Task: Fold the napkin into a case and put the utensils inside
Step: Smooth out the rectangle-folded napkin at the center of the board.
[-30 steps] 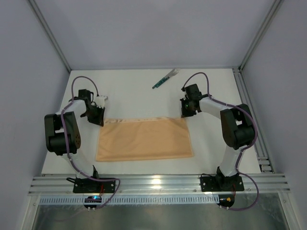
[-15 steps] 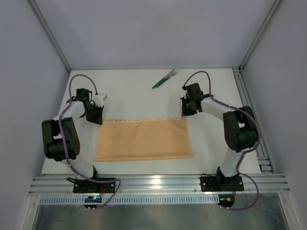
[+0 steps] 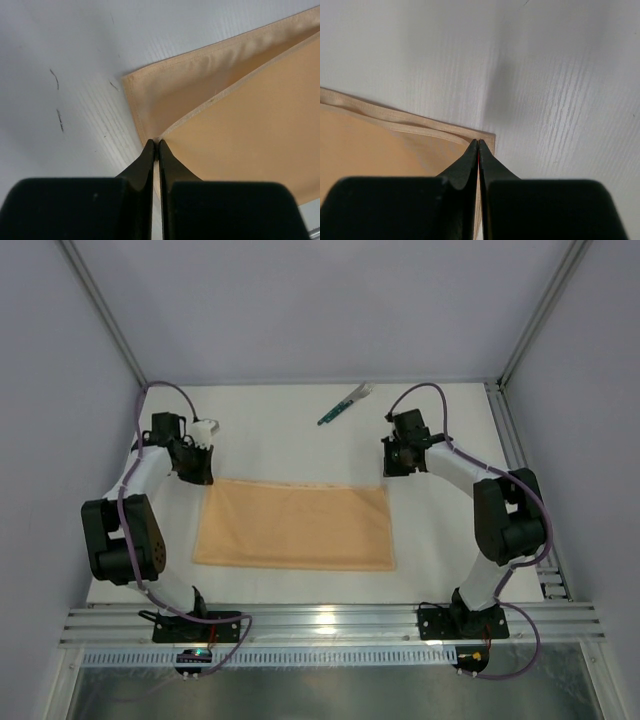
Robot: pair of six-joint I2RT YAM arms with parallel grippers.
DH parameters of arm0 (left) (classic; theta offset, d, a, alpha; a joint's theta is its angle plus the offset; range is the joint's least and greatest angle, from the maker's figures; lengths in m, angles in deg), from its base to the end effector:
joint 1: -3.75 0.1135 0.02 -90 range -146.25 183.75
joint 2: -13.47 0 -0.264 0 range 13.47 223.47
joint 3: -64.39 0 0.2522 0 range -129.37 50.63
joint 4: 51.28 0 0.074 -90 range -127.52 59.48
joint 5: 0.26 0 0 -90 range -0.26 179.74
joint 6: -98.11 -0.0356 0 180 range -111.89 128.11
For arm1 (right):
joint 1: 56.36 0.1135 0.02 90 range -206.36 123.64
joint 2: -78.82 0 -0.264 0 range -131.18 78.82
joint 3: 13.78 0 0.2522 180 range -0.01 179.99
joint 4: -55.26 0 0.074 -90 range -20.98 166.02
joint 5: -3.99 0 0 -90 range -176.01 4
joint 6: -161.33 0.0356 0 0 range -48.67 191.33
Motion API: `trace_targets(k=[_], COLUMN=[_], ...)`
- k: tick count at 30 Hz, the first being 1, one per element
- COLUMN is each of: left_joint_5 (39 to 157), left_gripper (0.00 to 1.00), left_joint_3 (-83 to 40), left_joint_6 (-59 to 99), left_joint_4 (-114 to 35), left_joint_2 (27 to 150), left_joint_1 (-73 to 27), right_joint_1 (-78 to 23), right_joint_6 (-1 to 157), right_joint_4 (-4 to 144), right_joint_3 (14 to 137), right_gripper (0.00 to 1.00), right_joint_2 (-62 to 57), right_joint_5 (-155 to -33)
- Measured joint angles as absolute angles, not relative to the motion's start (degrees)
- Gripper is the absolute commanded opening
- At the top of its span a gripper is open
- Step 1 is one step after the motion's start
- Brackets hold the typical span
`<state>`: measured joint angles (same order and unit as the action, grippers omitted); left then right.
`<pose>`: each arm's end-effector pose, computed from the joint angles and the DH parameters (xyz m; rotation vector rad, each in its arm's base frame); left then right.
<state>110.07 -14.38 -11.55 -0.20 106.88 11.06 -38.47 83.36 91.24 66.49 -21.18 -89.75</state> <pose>0.3228 0.0289 0.2154 0.3840 2.6054 -0.3268 0.3466 0.1143 0.1979 -0.1569 2.5605 0.2852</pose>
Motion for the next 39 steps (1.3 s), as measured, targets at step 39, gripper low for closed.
trace_targets(k=[39], left_joint_5=[105.70], left_gripper=[0.30], left_joint_3=[-15.00], left_joint_6=[-10.19], left_joint_4=[-4.09], left_joint_2=[115.69], left_joint_1=[11.06], right_joint_1=[-36.02], right_joint_6=[79.34], right_joint_4=[89.82], right_joint_3=[65.02], right_gripper=[0.28], right_joint_2=[-25.29], right_joint_5=[-94.17])
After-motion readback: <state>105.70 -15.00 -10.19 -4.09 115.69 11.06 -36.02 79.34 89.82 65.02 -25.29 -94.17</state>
